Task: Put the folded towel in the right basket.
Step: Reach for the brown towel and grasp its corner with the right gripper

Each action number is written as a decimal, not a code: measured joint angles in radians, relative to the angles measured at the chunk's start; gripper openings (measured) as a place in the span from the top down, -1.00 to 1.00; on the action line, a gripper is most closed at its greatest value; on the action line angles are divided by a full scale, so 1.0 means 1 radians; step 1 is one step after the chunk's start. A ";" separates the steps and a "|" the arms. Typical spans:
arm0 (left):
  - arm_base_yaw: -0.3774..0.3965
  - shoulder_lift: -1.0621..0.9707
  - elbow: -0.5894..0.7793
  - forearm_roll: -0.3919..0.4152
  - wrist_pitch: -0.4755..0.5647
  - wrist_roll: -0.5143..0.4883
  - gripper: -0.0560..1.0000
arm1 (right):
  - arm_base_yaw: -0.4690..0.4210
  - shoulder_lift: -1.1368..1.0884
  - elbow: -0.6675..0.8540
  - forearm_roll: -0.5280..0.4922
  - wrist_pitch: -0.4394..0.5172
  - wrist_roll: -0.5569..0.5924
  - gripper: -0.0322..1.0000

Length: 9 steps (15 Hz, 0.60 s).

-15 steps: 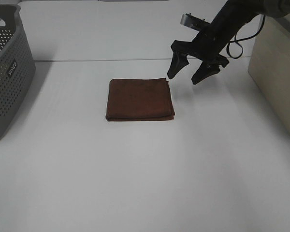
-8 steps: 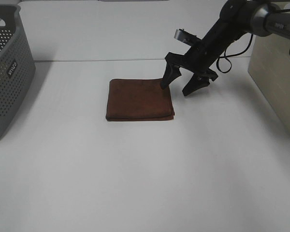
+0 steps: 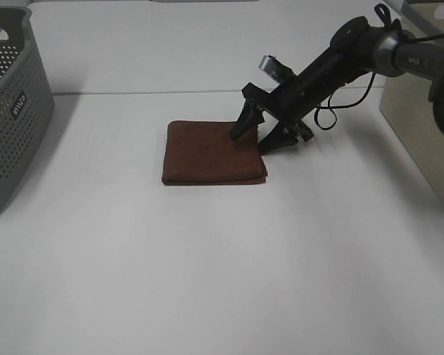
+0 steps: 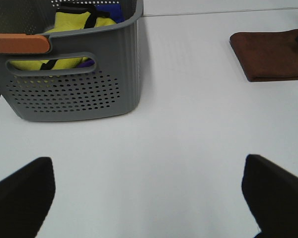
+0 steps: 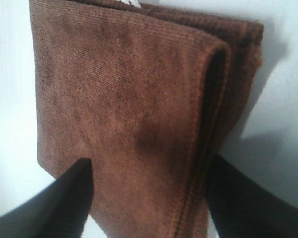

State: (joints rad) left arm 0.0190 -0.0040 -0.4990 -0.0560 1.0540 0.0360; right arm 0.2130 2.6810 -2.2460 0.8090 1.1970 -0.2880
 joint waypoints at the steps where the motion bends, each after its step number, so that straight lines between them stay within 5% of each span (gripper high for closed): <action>1: 0.000 0.000 0.000 0.000 0.000 0.000 -0.94 | 0.000 0.006 0.000 0.005 -0.004 0.000 -0.09; 5: 0.000 0.000 0.000 0.000 0.000 0.000 -0.94 | 0.000 0.018 0.000 0.009 -0.011 0.000 0.79; 9: 0.000 0.000 0.000 0.000 0.000 0.000 -0.94 | 0.000 -0.010 0.002 0.009 -0.010 -0.033 0.83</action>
State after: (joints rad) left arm 0.0190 -0.0040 -0.4990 -0.0560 1.0540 0.0360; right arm 0.2130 2.6710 -2.2440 0.8180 1.1870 -0.3210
